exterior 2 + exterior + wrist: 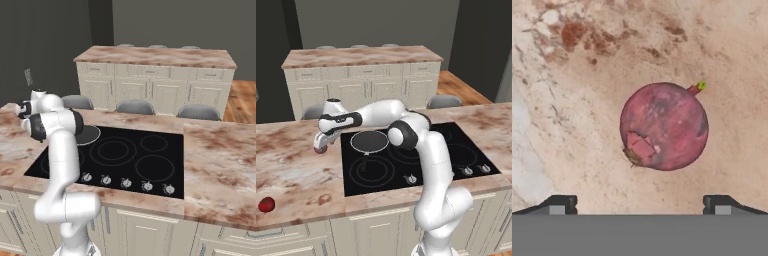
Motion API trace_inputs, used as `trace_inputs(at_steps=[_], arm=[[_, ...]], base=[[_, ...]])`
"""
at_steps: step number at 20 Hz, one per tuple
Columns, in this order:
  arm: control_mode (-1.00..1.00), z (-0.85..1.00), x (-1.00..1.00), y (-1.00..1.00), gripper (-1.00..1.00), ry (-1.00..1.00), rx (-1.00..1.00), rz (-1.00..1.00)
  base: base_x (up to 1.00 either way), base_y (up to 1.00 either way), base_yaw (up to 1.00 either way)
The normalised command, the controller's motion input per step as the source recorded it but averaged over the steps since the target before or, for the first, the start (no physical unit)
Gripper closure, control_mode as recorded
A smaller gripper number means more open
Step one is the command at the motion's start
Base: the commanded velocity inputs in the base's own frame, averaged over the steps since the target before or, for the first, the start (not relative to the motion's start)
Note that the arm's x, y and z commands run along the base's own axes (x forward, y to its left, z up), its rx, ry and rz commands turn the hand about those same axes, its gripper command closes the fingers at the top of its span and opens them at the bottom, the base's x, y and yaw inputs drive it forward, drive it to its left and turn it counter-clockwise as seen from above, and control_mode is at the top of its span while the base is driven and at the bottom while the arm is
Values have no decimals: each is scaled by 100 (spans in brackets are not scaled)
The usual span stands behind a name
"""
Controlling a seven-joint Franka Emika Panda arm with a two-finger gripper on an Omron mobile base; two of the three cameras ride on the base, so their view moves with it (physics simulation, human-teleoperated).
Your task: Place the pan on the rear left burner on the stove. Then place the tomato and the onion in the pan and turn on the rear left burner.
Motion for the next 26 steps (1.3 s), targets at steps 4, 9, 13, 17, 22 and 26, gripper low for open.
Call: trace_inputs(at_steps=[4,9,13,17,22,26], arm=[[-100,-18,29,14,-100,0,0,0],[-100,-16,29,11,-100,0,0,0],[-100,-9,14,14,-100,0,0,1],[-100,-8,-8,17,-100,3,0,0],[-100,-11,-33,3,100,7,0,0],[-100,-1,-31,0,100,5,0,0]], base=[[0,0,0],[0,0,0],[0,0,0],[0,0,0],[0,0,0],[0,0,0]])
